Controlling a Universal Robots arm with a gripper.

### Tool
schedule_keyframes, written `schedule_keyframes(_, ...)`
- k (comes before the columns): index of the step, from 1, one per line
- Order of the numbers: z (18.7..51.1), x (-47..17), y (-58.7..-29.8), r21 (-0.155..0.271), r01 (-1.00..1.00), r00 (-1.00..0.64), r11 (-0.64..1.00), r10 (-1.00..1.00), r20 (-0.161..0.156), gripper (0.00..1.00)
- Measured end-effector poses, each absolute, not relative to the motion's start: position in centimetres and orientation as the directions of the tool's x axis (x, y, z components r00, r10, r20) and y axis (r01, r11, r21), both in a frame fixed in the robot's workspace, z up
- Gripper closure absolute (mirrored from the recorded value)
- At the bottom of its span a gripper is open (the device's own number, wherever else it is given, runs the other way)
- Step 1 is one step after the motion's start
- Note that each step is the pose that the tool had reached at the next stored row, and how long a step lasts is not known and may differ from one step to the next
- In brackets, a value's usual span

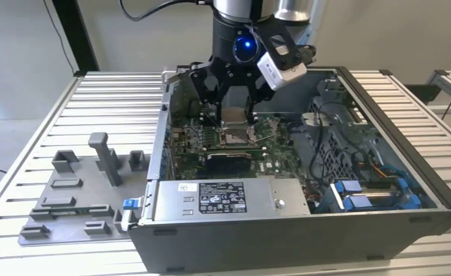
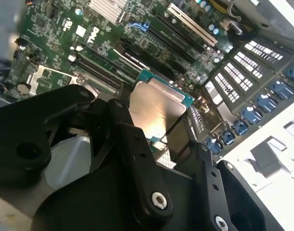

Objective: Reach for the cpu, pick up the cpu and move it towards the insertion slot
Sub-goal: 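Pick up the cpu and move it towards the insertion slot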

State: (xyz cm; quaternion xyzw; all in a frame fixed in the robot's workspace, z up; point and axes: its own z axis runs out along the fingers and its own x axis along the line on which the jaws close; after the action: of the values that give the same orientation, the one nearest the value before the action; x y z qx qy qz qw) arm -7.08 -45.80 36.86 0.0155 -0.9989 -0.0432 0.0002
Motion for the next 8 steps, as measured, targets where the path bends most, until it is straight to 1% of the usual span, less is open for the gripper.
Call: schedule_keyframes(8,36.8,-5.2,-45.8,0.086,-0.031,-1.0,0.996,-0.031,-0.001,1.0)
